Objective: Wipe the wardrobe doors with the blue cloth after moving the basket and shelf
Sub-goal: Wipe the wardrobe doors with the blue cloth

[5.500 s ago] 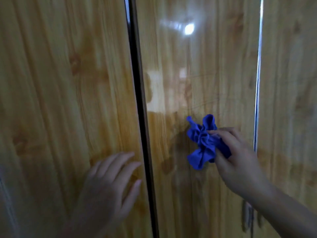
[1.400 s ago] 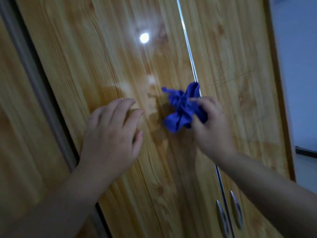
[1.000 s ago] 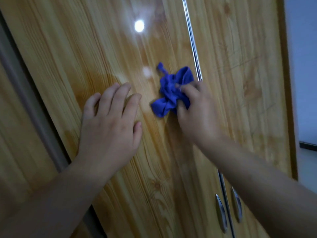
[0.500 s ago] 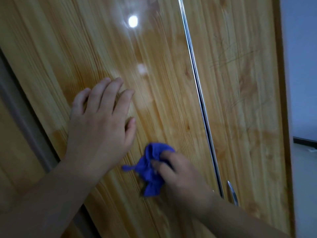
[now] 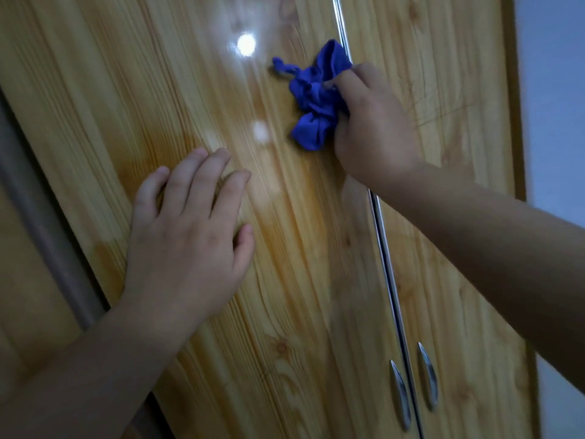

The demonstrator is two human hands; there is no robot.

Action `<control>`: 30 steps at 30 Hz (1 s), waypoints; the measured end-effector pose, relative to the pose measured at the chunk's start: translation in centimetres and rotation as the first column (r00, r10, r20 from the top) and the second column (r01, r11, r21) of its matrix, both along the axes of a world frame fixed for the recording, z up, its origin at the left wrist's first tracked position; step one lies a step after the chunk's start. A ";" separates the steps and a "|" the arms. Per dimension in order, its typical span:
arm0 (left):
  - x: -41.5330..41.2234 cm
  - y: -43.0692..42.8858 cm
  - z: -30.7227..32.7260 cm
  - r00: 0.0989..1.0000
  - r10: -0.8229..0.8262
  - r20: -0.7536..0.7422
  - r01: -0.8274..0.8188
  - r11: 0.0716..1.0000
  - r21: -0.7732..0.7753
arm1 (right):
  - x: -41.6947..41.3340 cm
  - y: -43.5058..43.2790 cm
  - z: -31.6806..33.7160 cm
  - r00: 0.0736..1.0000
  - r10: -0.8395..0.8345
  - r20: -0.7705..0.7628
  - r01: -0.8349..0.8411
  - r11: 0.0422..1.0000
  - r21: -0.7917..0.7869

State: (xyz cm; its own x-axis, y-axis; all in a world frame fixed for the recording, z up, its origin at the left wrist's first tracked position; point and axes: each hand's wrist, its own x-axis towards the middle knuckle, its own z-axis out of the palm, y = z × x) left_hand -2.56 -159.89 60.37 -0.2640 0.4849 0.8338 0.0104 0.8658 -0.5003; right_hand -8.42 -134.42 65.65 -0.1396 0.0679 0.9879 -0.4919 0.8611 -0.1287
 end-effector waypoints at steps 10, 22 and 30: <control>0.0 0.2 0.1 1.000 -0.020 0.020 0.020 1.000 0.011 | 3.0 -4.6 -19.5 0.951 0.206 0.229 -0.180 0.975 -0.130; 4.6 -5.4 -3.9 0.990 -0.131 0.048 0.139 0.945 -0.295 | 4.0 -2.5 -18.6 0.961 0.216 0.173 -0.128 0.900 -0.417; 4.5 -11.3 -8.4 0.993 -0.076 0.088 0.096 0.961 -0.259 | 5.8 -13.6 -21.4 0.939 0.293 0.183 -0.209 0.904 -0.373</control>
State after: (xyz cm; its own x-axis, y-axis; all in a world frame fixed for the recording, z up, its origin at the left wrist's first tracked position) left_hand 1.95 -171.21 51.93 -0.2692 0.7078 0.6531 0.1261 0.6983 -0.7046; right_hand -2.64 -147.98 44.21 -0.4165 0.3289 0.8476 -0.6064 0.5941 -0.5285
